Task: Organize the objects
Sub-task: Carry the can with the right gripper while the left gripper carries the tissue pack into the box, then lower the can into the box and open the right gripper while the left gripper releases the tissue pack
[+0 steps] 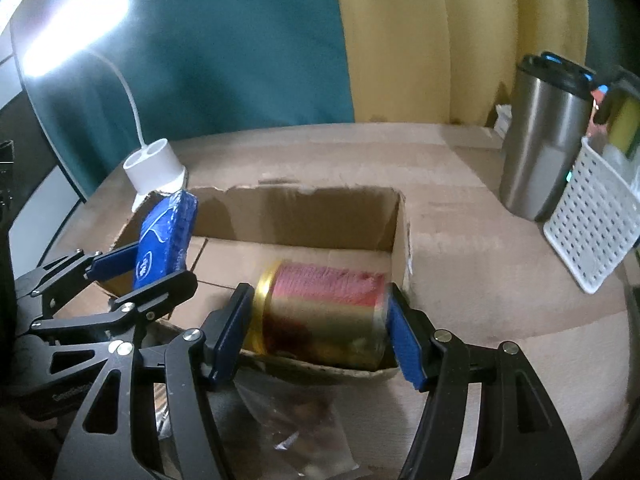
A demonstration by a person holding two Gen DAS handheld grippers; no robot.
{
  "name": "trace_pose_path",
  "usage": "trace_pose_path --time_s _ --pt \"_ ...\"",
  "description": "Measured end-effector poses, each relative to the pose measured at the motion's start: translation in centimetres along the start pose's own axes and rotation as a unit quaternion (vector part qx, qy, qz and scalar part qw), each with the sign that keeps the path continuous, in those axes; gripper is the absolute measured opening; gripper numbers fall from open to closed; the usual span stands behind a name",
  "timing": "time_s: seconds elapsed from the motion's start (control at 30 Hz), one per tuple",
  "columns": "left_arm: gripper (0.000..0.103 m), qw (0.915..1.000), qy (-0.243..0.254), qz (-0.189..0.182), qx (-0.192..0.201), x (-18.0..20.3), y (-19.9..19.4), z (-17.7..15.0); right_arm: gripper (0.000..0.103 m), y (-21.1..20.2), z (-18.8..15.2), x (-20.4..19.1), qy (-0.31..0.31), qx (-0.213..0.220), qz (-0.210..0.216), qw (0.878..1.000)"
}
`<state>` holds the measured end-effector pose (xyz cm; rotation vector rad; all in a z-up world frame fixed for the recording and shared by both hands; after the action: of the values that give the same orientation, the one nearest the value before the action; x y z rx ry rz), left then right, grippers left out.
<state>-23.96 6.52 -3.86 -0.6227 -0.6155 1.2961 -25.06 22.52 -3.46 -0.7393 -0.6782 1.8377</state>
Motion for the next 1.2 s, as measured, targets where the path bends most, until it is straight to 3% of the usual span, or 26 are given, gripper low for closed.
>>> trace_pose_path --time_s 0.3,0.53,0.8,0.93,1.2 --pt "0.060 0.9995 0.017 -0.009 -0.023 1.1 1.7 0.8 0.068 -0.3 0.0 0.1 0.007 0.000 0.003 1.000" --pt "0.060 0.9987 0.028 -0.019 -0.038 2.8 2.4 0.9 0.068 -2.1 0.5 0.7 0.011 0.031 0.008 0.999" --pt "0.062 0.9970 0.043 -0.039 -0.052 4.2 3.0 1.2 0.068 -1.9 0.2 2.9 0.031 0.029 -0.012 0.999" --pt "0.073 0.9968 0.043 -0.047 -0.049 4.3 2.6 1.2 0.068 -2.0 -0.2 3.6 0.037 0.027 -0.018 0.999" --pt "0.073 0.9969 0.041 -0.054 -0.040 4.2 1.2 1.0 0.068 -2.9 -0.9 4.0 0.043 0.031 -0.031 0.998"
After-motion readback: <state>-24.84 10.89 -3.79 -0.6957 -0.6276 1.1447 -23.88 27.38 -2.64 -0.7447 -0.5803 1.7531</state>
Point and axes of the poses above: each gripper's, at about its wrist camera, not at the fingertips, and y roughly the way its jaws point, x to its right, z to its top, the point moved 2 cm from there along y, roughly the way its jaws point, and after that the axes turned 1 degree about y, right-handed, at the moved point
